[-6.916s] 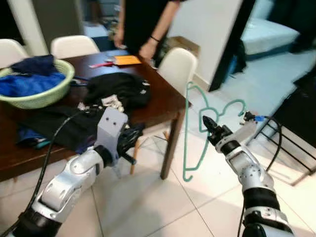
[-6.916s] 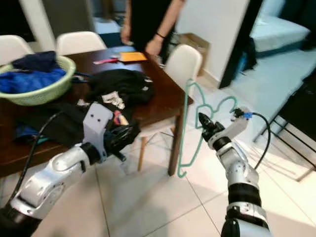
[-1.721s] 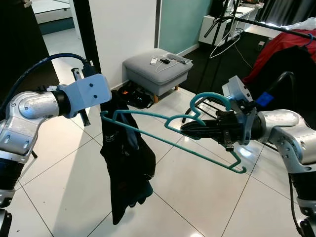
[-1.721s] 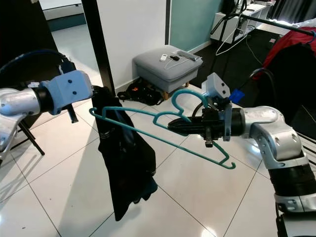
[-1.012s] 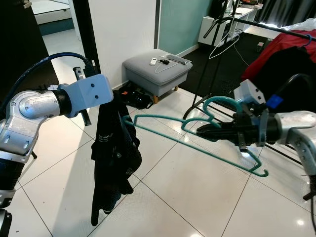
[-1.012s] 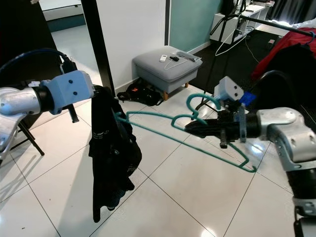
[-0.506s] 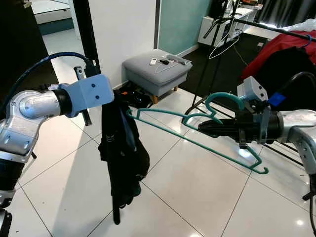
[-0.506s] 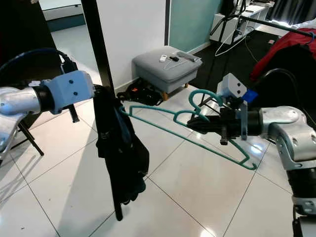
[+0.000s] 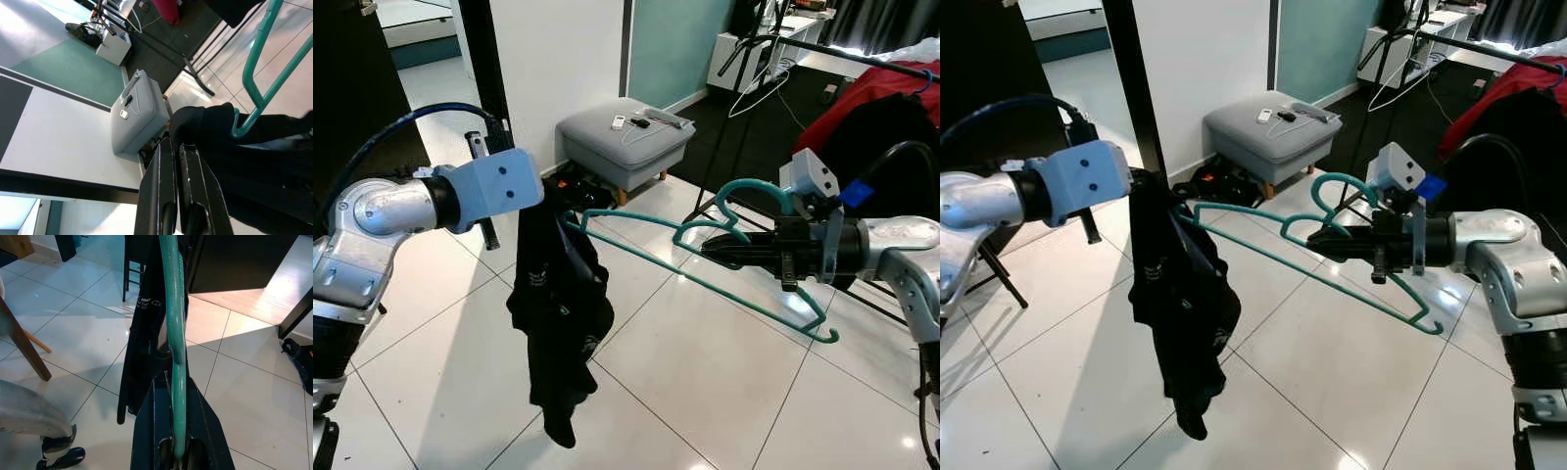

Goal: Hang hanger

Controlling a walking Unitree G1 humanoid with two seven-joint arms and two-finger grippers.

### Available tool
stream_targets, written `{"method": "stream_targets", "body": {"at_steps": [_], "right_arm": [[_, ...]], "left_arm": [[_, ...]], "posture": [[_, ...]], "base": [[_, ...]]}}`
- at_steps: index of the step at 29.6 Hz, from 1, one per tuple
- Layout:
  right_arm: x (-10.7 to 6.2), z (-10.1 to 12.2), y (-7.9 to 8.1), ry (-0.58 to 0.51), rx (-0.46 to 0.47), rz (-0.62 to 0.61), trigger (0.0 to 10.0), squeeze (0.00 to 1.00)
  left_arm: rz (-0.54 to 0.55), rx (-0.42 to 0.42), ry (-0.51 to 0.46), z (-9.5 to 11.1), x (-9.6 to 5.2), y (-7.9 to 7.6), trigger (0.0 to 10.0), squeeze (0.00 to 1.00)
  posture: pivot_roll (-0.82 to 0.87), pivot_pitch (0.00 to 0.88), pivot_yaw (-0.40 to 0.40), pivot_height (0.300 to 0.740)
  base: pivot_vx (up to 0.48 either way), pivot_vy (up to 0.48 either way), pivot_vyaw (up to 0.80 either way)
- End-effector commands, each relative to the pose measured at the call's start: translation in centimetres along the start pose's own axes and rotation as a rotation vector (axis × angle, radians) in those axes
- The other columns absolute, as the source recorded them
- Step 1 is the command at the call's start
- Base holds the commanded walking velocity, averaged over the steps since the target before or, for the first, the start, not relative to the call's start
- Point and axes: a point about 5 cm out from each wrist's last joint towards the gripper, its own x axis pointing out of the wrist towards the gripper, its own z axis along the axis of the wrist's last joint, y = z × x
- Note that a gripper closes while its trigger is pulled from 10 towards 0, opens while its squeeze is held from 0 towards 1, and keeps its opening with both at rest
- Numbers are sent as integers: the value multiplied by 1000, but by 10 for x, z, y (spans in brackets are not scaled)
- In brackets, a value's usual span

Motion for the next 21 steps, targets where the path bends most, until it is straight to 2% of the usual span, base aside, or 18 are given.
{"method": "stream_targets", "body": {"at_steps": [1,13,21], "right_arm": [[4,0,0,-5,-7,17,10000,0],[8,0,1,-9,0,31,10000,0],[18,-4,-1,-12,-1,3,10000,0]], "left_arm": [[-12,16,-46,10,4,0,10000,0],[-20,21,-62,14,5,-2,10000,0],[-30,26,-98,22,8,-3,10000,0]], "posture": [[-15,30,-49,740],[-15,30,-51,740],[-13,30,-52,740]], "base": [[0,0,0],[0,0,0],[0,0,0]]}}
